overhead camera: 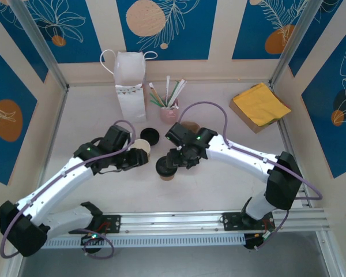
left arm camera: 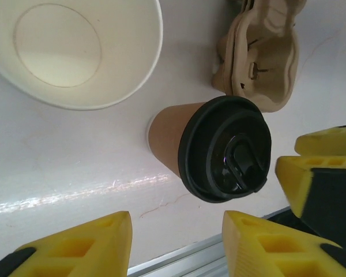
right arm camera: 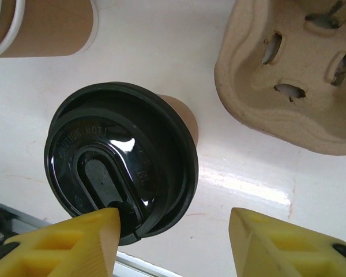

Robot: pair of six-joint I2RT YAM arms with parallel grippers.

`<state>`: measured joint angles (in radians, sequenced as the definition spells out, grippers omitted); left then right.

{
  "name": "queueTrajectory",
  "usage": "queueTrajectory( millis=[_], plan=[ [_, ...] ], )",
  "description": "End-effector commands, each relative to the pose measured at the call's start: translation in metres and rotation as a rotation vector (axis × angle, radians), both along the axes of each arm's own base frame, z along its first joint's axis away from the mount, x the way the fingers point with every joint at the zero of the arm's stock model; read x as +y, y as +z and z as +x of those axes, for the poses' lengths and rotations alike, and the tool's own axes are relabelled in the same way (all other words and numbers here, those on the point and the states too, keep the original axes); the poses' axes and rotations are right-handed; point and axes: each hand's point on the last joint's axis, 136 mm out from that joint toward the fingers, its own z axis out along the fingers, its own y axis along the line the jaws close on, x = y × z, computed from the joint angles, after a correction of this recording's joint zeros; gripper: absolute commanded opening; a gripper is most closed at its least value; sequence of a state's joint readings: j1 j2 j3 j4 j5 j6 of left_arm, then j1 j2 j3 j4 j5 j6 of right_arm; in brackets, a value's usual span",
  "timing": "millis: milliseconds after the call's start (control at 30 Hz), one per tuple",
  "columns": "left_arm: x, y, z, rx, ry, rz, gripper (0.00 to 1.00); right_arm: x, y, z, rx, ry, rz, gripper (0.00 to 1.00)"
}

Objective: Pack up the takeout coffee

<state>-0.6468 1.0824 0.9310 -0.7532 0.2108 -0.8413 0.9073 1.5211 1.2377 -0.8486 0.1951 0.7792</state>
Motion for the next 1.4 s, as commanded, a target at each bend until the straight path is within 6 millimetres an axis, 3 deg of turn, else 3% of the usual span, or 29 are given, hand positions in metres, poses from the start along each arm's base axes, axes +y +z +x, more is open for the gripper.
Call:
queueTrajectory(
  millis=[0, 333, 667, 1367],
  plan=[
    [-0.012, -0.006, 0.007, -0.028, -0.016, 0.034, 0.44, 0.008, 0.009, -0.002, 0.043, -0.027, 0.131, 0.53],
    [-0.043, -0.027, 0.014, -0.019, -0.122, 0.085, 0.42, 0.004, 0.005, 0.007, 0.086, -0.048, 0.193, 0.49],
    [-0.052, -0.039, 0.018, 0.007, -0.155, 0.112, 0.36, 0.009, -0.005, 0.012, 0.12, -0.03, 0.197, 0.49],
    [-0.035, -0.073, 0.002, 0.066, -0.165, 0.217, 0.33, -0.003, -0.044, 0.0, 0.201, -0.051, 0.119, 0.36]
  ],
)
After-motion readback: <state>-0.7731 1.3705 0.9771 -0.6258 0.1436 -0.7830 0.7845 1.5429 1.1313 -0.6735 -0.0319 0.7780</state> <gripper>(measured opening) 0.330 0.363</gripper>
